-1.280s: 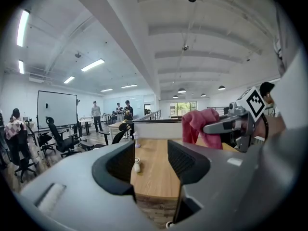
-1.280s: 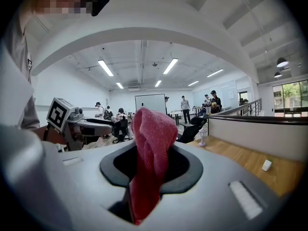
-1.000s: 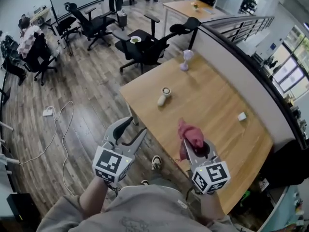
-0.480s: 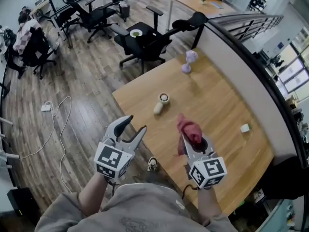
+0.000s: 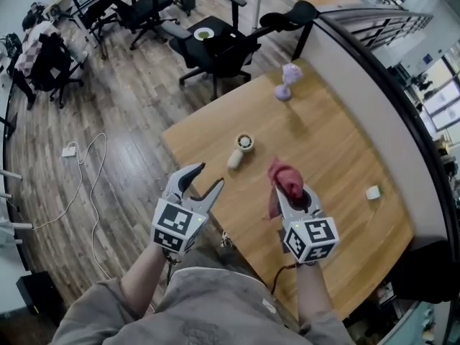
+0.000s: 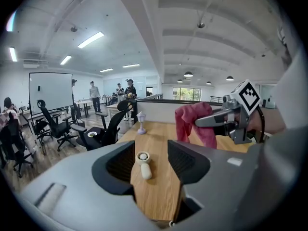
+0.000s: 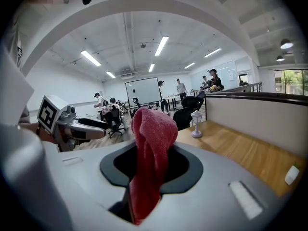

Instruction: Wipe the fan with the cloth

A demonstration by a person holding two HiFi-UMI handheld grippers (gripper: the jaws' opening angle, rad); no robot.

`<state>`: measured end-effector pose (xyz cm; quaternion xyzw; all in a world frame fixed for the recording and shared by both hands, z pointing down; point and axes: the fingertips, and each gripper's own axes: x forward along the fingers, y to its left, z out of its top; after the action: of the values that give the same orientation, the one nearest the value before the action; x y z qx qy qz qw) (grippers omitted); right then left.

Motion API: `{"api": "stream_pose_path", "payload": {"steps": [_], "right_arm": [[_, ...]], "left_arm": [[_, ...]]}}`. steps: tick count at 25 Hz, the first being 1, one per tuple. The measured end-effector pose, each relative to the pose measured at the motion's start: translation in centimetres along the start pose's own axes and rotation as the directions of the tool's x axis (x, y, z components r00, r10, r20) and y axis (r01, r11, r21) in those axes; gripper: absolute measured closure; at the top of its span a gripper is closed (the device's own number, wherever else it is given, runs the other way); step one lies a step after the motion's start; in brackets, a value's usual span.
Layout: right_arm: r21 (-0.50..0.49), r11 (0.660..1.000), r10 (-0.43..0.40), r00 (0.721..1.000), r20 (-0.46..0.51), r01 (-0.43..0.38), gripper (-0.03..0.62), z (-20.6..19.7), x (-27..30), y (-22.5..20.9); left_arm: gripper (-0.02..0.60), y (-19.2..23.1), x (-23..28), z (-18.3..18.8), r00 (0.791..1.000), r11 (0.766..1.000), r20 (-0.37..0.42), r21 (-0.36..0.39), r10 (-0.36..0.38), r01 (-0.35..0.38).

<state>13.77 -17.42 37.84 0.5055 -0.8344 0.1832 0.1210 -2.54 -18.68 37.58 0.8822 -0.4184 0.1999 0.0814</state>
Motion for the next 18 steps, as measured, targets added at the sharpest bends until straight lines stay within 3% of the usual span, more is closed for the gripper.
{"api": "stream_pose_path", "payload": {"steps": [8, 14, 18], "right_arm": [[0.047, 0.999, -0.019, 0.999, -0.040, 0.021, 0.479, -1.3, 4.7, -2.9], [0.029, 0.999, -0.036, 0.996, -0.082, 0.038, 0.479, -2.5, 9.2, -4.1], [0.021, 0.998, -0.049, 0.992, -0.115, 0.052, 0.479, -4.0, 11.8, -4.7]], "left_arm": [[0.367, 0.7, 5.9, -3.2, 0.997, 0.999, -0.075, 0.025, -0.036, 0.038], [0.364, 1.3, 10.6, -6.9, 0.987, 0.996, -0.135, -0.006, -0.089, 0.089], [0.360, 1.5, 13.4, -9.9, 0.983, 0.994, -0.154, 0.019, -0.102, 0.107]]}}
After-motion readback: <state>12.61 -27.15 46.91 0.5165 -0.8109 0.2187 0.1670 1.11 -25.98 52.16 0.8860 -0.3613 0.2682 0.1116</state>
